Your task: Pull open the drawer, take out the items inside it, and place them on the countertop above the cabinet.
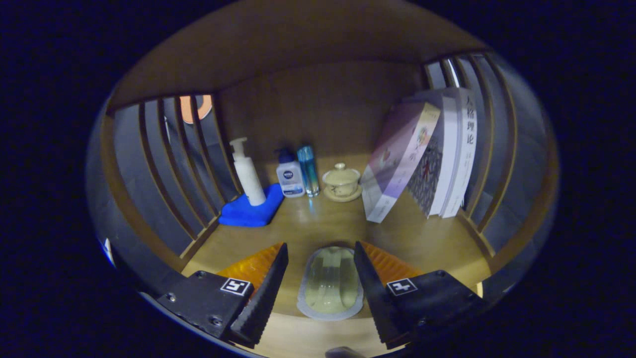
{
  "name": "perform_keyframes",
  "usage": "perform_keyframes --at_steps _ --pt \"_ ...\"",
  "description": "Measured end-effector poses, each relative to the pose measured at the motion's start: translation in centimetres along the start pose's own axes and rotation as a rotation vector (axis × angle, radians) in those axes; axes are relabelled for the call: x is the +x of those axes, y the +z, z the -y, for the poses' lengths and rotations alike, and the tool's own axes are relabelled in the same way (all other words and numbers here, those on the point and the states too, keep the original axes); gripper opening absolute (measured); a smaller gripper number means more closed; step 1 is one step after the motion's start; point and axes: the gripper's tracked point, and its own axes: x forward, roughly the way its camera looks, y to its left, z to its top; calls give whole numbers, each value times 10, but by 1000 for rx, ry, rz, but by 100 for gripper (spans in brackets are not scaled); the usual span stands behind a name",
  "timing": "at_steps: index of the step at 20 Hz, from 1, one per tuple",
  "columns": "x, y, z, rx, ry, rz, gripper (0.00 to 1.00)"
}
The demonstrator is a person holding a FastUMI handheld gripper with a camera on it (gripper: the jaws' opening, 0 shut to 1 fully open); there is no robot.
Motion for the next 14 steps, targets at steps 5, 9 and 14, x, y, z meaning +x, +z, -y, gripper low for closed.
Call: perform_keyframes --at_steps 5,9,14 --pt "-46 -4 -9 -45 19 95 96" --pt "-91 -2 -19 -122 7 211 98" --pt "-161 -1 -30 -149 17 370 98"
